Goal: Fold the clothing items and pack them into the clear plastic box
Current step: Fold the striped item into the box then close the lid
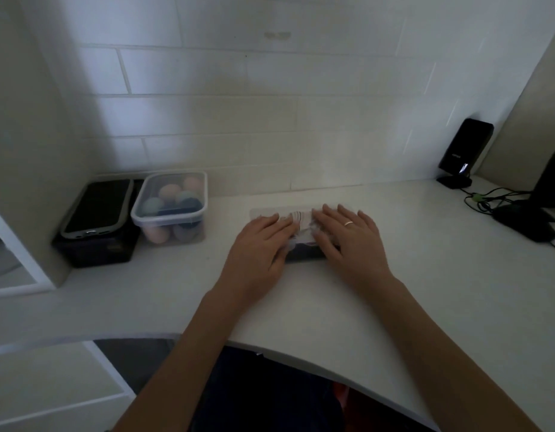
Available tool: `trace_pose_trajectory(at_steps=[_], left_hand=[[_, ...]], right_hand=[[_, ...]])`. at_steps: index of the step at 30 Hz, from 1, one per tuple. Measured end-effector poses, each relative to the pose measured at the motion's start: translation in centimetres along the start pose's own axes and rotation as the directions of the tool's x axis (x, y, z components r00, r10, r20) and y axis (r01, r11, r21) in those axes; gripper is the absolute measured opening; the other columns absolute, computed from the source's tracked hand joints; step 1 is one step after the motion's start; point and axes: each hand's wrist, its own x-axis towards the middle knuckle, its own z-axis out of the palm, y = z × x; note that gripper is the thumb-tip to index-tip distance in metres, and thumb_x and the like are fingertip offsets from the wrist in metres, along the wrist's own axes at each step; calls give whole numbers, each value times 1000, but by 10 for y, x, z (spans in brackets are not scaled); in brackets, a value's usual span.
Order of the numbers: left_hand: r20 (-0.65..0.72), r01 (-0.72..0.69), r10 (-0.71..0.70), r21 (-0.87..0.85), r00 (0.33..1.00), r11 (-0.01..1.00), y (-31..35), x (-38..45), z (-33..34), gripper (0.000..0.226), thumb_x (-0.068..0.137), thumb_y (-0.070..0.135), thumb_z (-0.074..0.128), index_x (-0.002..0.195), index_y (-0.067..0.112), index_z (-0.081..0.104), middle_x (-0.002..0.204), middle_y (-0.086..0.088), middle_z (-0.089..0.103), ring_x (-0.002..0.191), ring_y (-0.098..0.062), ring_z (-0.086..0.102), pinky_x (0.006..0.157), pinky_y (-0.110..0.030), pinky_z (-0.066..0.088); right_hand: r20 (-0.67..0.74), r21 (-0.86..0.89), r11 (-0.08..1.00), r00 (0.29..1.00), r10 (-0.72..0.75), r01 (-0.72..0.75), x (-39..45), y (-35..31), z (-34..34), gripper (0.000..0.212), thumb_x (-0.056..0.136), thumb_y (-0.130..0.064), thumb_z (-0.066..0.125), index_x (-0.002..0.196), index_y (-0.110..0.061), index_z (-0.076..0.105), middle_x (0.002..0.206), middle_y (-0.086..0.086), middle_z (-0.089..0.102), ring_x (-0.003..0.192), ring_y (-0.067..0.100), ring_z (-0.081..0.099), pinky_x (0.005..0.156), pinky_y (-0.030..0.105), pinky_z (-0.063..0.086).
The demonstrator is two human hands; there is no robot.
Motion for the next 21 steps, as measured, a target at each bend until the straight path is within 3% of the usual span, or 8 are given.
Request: trace_pose_trajectory(at_steps=[3,8,11,13,16,21], left_hand=[[-5,-18,19,102,1000,995,-1,-1,-1,40,91,26,41,125,17,60,128,-3,63,119,-26,58,105,-37,40],[86,45,-82,365,993,930,10,12,-9,59,65,25,36,113,10,65,106,-12,71,98,-35,66,89,-43,51],[113,109,-189,497,975,861,13,27,-5,55,63,24,41,107,7,68,97,-14,72,89,-35,68,83,-41,53],[113,169,-267,530,957,831,11,35,-6,53,68,20,52,119,4,59,114,-17,66,104,-36,62,95,-40,47],[168,226,-329,447,929,866,-4,47,-2,61,85,14,44,140,-1,25,146,-24,33,134,-40,31,114,-42,19],[123,287,-375,445,919,848,-33,65,8,54,89,12,37,140,-2,25,146,-26,31,135,-43,29,115,-46,17]], right_hand=[[69,-34,998,996,-50,52,2,-1,0,56,86,-56,24,133,-39,49,145,-2,48,138,28,39,112,47,24],[-9,-103,994,1000,-21,20,14,-27,17,43,87,-45,36,118,-34,65,122,7,67,114,39,60,97,59,38],[23,-70,998,1000,-5,6,28,-38,29,48,87,-44,30,123,-33,60,130,8,62,123,39,53,106,62,26],[54,-59,998,999,0,4,41,-42,36,55,87,-45,22,129,-32,55,139,7,55,133,37,43,111,61,13],[65,-61,998,998,-24,28,62,-46,48,60,87,-47,15,131,-29,52,144,5,48,139,33,34,114,57,4],[78,-33,997,995,-65,68,94,-51,64,67,84,-50,7,130,-27,50,147,1,45,141,28,31,116,52,0]])
